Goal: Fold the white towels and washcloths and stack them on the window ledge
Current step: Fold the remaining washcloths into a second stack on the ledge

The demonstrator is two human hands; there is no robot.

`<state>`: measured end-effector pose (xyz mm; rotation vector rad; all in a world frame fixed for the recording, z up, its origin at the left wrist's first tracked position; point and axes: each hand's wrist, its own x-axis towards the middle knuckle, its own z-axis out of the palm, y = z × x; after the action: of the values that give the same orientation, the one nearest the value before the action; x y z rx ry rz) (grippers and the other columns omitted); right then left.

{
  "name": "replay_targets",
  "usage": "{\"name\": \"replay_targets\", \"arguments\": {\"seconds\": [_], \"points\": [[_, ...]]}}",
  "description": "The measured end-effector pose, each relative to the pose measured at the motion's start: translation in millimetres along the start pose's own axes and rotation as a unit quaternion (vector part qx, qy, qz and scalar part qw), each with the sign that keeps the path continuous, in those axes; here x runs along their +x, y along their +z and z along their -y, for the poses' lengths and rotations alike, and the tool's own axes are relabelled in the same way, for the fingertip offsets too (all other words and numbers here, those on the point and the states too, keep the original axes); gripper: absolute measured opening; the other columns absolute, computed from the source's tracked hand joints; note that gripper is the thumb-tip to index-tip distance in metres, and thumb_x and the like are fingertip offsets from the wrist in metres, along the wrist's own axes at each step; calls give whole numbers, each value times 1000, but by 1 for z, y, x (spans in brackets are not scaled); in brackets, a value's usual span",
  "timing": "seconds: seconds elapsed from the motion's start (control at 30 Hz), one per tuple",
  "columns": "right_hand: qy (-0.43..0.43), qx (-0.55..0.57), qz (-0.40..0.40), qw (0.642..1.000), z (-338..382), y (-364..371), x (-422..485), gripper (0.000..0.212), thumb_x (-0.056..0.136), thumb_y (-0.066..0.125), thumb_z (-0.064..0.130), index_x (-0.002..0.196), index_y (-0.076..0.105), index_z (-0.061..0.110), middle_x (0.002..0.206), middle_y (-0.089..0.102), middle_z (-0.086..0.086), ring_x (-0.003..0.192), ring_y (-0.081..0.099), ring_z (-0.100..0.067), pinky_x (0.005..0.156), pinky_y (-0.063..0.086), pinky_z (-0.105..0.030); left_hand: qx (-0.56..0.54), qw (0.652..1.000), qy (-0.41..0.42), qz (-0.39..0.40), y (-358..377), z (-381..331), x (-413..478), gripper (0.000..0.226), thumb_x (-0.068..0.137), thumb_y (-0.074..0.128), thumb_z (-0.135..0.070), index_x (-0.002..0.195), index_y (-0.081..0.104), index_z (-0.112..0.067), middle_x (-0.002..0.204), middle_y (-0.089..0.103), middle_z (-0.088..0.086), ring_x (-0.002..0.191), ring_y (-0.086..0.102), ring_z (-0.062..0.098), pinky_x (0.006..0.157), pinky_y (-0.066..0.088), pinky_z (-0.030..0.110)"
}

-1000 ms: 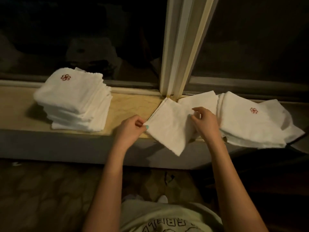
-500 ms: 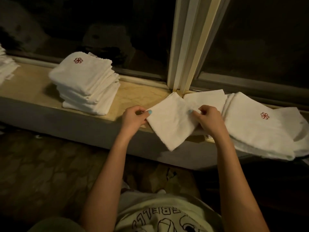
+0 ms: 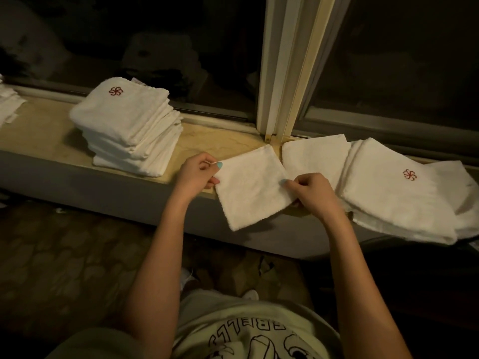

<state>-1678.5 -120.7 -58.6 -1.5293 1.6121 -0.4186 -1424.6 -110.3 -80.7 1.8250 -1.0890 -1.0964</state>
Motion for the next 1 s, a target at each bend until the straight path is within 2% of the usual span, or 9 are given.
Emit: {"name": "replay_targets", "arguments": {"seconds": [0.2, 0.27, 0.37, 0.43, 0.53, 0.63, 0.73, 0.87, 1.0], "points": [[-11, 35, -5, 999, -5, -1, -4, 36, 91, 61, 32, 64, 62, 8, 57, 54, -2, 52, 54, -11, 52, 44, -21, -4, 1000, -13, -3, -1, 5, 3, 6, 89, 65, -16, 83, 63, -18, 91, 66, 10, 87, 66, 24, 74, 58, 36], [-9, 38, -6, 999, -7, -2, -6, 35, 90, 62, 31, 64, 60, 7, 57, 53, -2, 52, 53, -12, 51, 45, -21, 37, 999, 5, -23, 1, 6, 1, 8, 88, 66, -19, 81, 62, -21, 85, 66, 7, 84, 66, 24, 75, 58, 40], [3, 31, -13, 999, -6, -1, -5, 32, 88, 64, 30, 67, 61, 6, 62, 56, -6, 57, 55, -15, 53, 48, -25, 142, 987, 55, -47, 10, 4, -3, 8, 88, 65, -24, 91, 63, -16, 72, 56, -8, 66, 54, 11, 60, 45, 28], [14, 24, -16, 999, -2, 1, -2, 25, 88, 65, 29, 71, 60, 10, 73, 61, -6, 63, 59, -17, 56, 51, -26, 179, 980, 67, -52, 13, 1, -9, 19, 87, 66, -25, 103, 60, -17, 81, 58, -8, 72, 54, 10, 59, 41, 25], [-1, 9, -16, 1000, 5, 1, 5, 18, 88, 66, 30, 96, 54, 18, 88, 58, 2, 75, 60, -14, 60, 54, -27, 190, 980, 14, -62, 9, 3, -16, 41, 83, 71, -32, 114, 51, -15, 98, 60, -2, 84, 60, 15, 67, 50, 31], [-38, 6, 16, 999, 12, 0, 13, 38, 90, 62, 33, 125, 48, 25, 101, 55, 3, 84, 57, -14, 61, 48, -22, 163, 986, -28, -30, 10, 4, -27, 36, 79, 75, -37, 98, 58, -11, 88, 65, 0, 74, 63, 14, 64, 54, 30], [-77, 16, 69, 994, 13, -1, 16, 45, 94, 57, 24, 135, 44, 33, 113, 52, 3, 97, 53, -16, 77, 47, -26, 97, 992, -75, 17, 13, 1, -37, 21, 82, 74, -30, 84, 56, -18, 83, 67, 2, 66, 65, 11, 57, 54, 22], [-103, 16, 97, 990, 6, 0, 11, 38, 93, 56, 18, 127, 56, 34, 118, 50, 7, 101, 51, -14, 90, 47, -32, 4, 991, -120, 54, 8, 3, -45, 39, 84, 73, -25, 111, 49, -10, 100, 63, 7, 81, 67, 19, 68, 59, 32], [-105, 23, 99, 989, 6, 2, 8, 27, 92, 57, 20, 115, 64, 32, 115, 55, 7, 100, 55, -14, 91, 50, -38, -55, 993, -88, 51, 14, 13, -54, 40, 87, 69, -16, 116, 42, -12, 105, 59, 4, 87, 60, 9, 63, 55, 24]]}}
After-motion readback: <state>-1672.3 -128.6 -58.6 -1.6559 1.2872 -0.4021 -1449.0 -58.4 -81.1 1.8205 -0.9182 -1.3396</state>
